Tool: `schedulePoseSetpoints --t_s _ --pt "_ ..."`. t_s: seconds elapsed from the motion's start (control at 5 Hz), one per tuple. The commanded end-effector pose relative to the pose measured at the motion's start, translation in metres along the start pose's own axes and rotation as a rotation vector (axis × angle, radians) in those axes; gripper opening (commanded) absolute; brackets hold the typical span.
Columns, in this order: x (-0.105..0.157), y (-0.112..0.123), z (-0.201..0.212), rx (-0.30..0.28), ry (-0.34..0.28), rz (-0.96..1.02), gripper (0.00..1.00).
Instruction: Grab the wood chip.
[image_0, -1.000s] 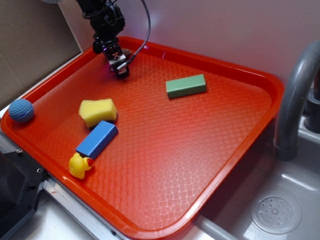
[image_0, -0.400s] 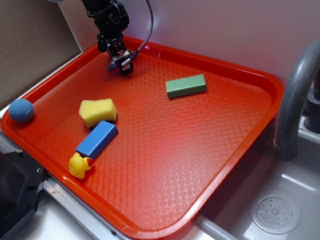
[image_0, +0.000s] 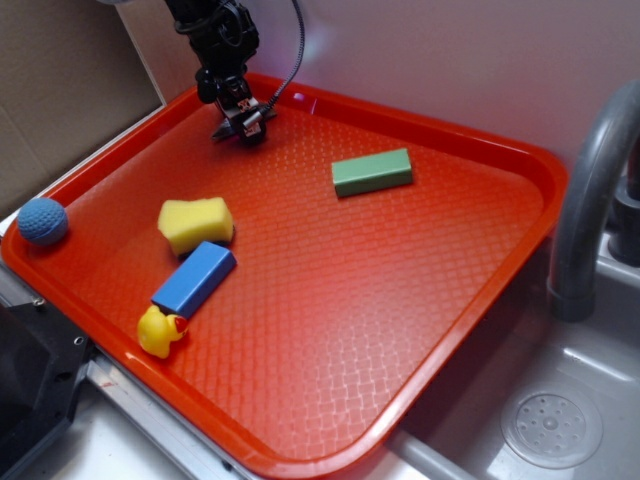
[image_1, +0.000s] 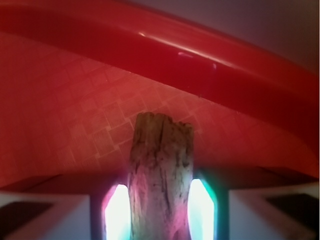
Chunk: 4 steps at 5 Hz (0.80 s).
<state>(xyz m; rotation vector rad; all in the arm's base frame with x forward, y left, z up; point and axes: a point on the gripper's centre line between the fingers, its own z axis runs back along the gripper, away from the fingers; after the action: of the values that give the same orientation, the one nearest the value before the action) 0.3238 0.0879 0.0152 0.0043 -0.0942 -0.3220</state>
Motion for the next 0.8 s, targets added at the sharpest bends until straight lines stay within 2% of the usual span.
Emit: schedulePoseSetpoints --t_s 0.0,0.2,0.4,0.6 --pt "0.001 -0.004 0.000 -0.012 0.035 0.059 0.00" --pt "-0.027 -0.017 0.008 -0.039 0.065 0.175 0.00" --pt "-0.059 -0.071 0.019 -0.179 0.132 0.198 0.00" --pt "-0.075 -0.125 0.062 -0.208 0.068 0.274 0.00"
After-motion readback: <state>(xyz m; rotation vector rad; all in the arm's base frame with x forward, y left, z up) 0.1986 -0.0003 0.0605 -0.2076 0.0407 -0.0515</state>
